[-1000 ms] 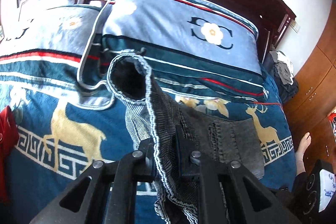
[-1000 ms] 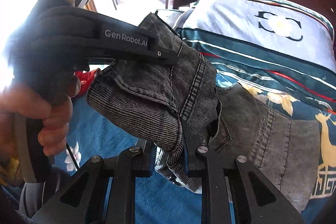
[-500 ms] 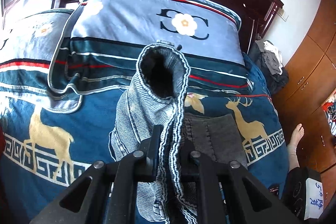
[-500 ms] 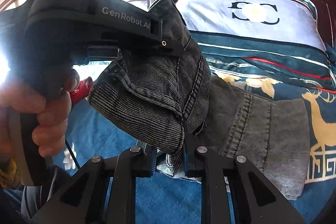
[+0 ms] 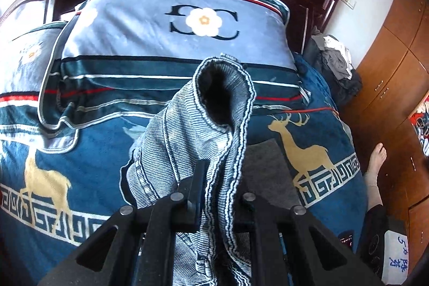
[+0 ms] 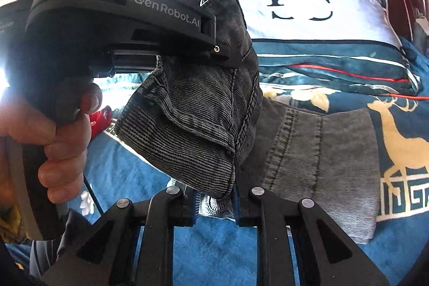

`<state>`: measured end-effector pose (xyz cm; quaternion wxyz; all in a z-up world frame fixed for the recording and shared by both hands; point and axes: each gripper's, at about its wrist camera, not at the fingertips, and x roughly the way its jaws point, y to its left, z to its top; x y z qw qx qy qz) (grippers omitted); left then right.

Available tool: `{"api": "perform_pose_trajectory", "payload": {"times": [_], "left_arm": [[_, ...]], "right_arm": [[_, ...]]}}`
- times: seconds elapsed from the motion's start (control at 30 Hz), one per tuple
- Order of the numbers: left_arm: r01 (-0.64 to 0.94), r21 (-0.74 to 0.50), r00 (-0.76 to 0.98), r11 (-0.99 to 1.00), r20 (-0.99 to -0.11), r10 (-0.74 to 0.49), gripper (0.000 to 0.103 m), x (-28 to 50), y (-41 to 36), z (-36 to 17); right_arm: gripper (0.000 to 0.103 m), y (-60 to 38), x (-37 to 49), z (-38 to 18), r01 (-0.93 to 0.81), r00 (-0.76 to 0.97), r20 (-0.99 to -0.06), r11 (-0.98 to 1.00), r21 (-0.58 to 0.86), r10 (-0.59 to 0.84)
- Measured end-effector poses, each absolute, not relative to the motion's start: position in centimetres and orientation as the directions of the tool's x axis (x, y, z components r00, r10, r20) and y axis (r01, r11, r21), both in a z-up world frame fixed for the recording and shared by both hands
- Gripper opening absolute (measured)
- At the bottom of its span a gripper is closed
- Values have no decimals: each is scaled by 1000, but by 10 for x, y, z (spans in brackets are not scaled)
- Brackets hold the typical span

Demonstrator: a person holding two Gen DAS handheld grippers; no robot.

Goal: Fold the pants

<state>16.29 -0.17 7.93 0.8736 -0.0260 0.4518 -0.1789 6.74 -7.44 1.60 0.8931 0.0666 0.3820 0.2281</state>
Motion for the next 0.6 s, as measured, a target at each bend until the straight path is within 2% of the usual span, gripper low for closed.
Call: {"api": "perform_pose_trajectory", "payload": {"times": [0.6], "left_arm": [[384, -191, 453, 903, -814, -365, 13, 167, -94, 57]], "right_arm": [[17, -151, 62, 4, -226, 622, -658, 902, 368, 425]]}}
